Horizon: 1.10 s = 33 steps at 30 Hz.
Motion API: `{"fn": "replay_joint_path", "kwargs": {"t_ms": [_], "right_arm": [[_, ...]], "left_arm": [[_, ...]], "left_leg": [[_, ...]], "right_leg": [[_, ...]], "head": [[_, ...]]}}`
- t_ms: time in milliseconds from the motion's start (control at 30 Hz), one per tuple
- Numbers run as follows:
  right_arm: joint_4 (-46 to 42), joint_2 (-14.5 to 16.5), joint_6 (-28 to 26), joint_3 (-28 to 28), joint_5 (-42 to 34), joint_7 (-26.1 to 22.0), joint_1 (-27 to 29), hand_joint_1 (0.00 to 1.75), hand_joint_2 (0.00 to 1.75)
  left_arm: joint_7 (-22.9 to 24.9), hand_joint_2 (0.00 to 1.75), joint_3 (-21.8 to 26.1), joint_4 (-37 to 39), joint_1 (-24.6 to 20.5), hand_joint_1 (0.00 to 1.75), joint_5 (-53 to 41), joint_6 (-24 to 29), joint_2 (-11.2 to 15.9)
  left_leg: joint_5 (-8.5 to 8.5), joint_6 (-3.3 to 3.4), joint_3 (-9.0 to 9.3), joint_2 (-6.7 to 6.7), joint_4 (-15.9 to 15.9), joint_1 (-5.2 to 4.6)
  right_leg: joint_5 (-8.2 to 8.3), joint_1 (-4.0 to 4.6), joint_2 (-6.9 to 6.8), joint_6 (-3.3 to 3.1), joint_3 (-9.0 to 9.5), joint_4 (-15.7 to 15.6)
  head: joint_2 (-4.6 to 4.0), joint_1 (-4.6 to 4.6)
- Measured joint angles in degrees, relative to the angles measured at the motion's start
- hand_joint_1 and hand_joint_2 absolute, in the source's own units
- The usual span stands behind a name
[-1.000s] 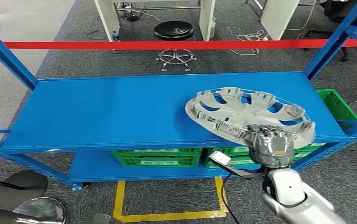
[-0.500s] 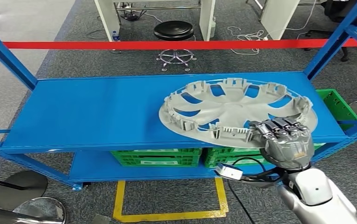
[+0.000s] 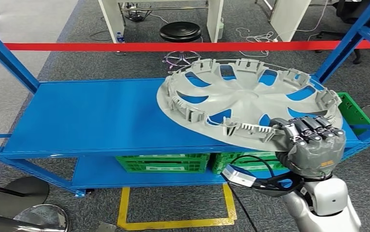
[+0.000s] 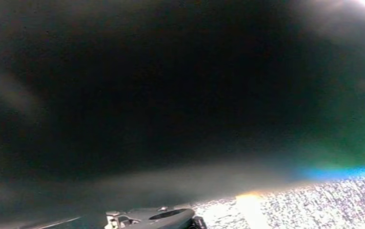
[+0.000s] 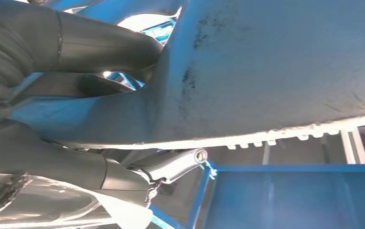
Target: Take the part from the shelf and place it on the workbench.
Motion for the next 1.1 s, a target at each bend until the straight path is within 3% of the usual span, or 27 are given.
{"fn": "replay_joint_path", "kwargs": {"t_ms": [1100], "right_arm": [[-0.10, 0.71, 0.00, 0.18, 0.02, 2.25, 0.04, 1.75, 1.75]], "left_arm": [[1.80, 0.00, -0.02, 0.00, -0.09, 0.00, -0.29, -0.01, 0.07]], "left_leg": [[0.00, 0.00, 0.00, 0.00, 0.00, 0.00]], "right_leg": [[0.00, 0.00, 0.00, 0.00, -0.01, 0.00]], "head": [[0.00, -0.01]]}}
